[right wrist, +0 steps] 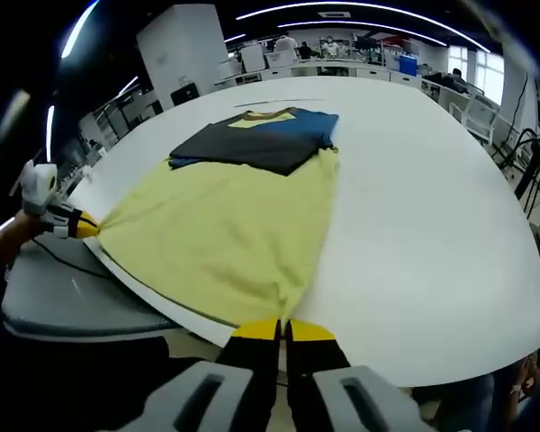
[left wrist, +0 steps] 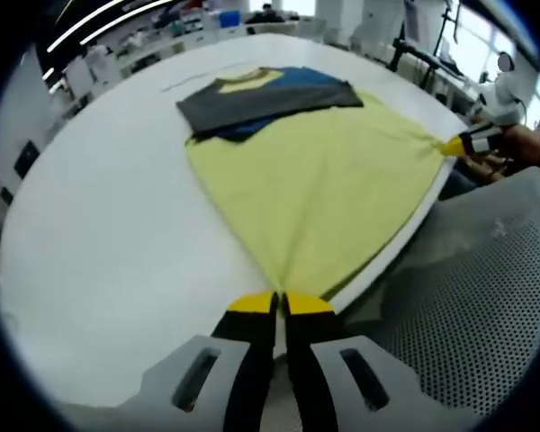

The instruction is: Fold the garment on the visible template until the final outline fits inside the template.

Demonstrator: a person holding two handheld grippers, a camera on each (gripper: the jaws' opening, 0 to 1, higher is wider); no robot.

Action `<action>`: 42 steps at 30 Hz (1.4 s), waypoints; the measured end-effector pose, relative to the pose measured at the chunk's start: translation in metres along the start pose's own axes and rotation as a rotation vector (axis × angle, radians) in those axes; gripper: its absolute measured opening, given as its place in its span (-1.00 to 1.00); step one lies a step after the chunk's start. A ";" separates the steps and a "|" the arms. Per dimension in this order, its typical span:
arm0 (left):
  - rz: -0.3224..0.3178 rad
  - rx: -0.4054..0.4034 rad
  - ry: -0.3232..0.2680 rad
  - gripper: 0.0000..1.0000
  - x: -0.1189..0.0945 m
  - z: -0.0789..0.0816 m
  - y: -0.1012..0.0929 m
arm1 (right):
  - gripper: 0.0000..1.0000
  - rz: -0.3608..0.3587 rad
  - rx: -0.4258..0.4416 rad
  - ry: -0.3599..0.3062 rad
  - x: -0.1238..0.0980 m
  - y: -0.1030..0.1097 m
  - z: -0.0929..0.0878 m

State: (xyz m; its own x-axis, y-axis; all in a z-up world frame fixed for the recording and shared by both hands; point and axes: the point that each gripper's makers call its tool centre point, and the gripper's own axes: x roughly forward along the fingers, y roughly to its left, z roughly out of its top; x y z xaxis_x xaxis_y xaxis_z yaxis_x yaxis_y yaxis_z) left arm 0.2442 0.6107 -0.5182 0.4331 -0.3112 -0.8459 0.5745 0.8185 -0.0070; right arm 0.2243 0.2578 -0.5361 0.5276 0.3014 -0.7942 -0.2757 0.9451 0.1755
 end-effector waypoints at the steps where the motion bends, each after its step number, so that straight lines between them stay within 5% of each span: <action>1: 0.000 -0.001 0.001 -1.00 -0.001 -0.001 -0.001 | -1.00 0.001 0.001 0.001 0.000 0.000 -0.001; 16: 0.013 0.032 0.024 -1.00 -0.007 -0.015 -0.008 | -1.00 -0.008 0.005 0.014 -0.008 0.012 -0.017; 26: 0.007 -0.022 0.008 -1.00 -0.018 -0.011 -0.009 | -1.00 -0.012 0.016 0.009 -0.014 0.012 -0.017; 34: 0.021 0.001 -0.035 -1.00 -0.028 0.015 -0.001 | -1.00 -0.009 0.001 -0.032 -0.024 0.011 0.008; 42: 0.043 0.001 -0.111 -1.00 -0.041 0.051 0.015 | -1.00 -0.018 -0.053 -0.103 -0.036 0.006 0.054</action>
State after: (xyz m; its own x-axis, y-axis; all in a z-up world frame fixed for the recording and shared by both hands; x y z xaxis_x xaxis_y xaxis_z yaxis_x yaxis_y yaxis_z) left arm 0.2705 0.6109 -0.4559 0.5318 -0.3271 -0.7812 0.5540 0.8320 0.0288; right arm 0.2469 0.2593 -0.4752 0.6122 0.2987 -0.7321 -0.3060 0.9432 0.1290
